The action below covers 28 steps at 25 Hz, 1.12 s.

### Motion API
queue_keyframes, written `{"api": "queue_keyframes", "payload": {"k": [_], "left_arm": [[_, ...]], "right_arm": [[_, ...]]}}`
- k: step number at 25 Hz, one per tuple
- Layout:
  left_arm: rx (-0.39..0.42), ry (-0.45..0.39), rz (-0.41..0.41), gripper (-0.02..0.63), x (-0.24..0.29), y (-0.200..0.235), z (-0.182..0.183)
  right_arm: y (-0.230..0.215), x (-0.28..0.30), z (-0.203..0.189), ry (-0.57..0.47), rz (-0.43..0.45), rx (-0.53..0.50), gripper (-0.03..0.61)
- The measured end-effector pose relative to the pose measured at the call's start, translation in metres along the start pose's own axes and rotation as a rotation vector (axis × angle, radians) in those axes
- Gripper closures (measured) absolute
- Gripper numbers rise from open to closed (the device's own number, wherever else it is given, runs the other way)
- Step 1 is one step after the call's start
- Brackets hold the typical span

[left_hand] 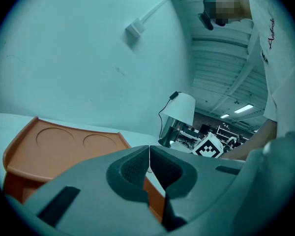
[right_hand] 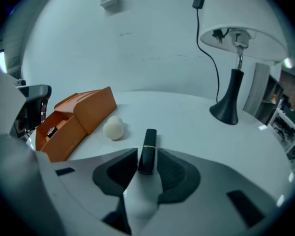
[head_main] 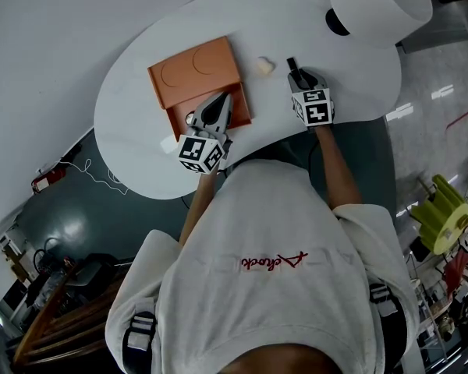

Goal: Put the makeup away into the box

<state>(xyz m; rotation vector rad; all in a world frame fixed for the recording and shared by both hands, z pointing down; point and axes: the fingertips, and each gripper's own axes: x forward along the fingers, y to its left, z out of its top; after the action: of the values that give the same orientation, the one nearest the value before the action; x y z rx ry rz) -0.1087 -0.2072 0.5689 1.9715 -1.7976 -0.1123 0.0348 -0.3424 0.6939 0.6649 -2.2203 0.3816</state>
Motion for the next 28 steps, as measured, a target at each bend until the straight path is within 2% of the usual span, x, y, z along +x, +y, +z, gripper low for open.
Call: {"api": "queue_keyframes", "payload": {"k": [5, 9, 22, 28], "left_arm": [[-0.002, -0.003, 0.009, 0.601, -0.003, 0.004, 0.001], [0.004, -0.008, 0.010, 0.601, -0.004, 0.002, 0.004], [0.035, -0.049, -0.014, 0.601, -0.011, -0.008, 0.021], [0.059, -0.093, -0.008, 0.601, -0.022, -0.008, 0.041]], "right_arm": [[0.001, 0.007, -0.004, 0.033, -0.001, -0.017, 0.466], [0.002, 0.002, -0.001, 0.021, 0.012, -0.025, 0.469], [0.009, -0.032, 0.025, -0.086, 0.020, 0.006, 0.472], [0.020, -0.055, 0.074, -0.208, 0.018, -0.006, 0.472]]}}
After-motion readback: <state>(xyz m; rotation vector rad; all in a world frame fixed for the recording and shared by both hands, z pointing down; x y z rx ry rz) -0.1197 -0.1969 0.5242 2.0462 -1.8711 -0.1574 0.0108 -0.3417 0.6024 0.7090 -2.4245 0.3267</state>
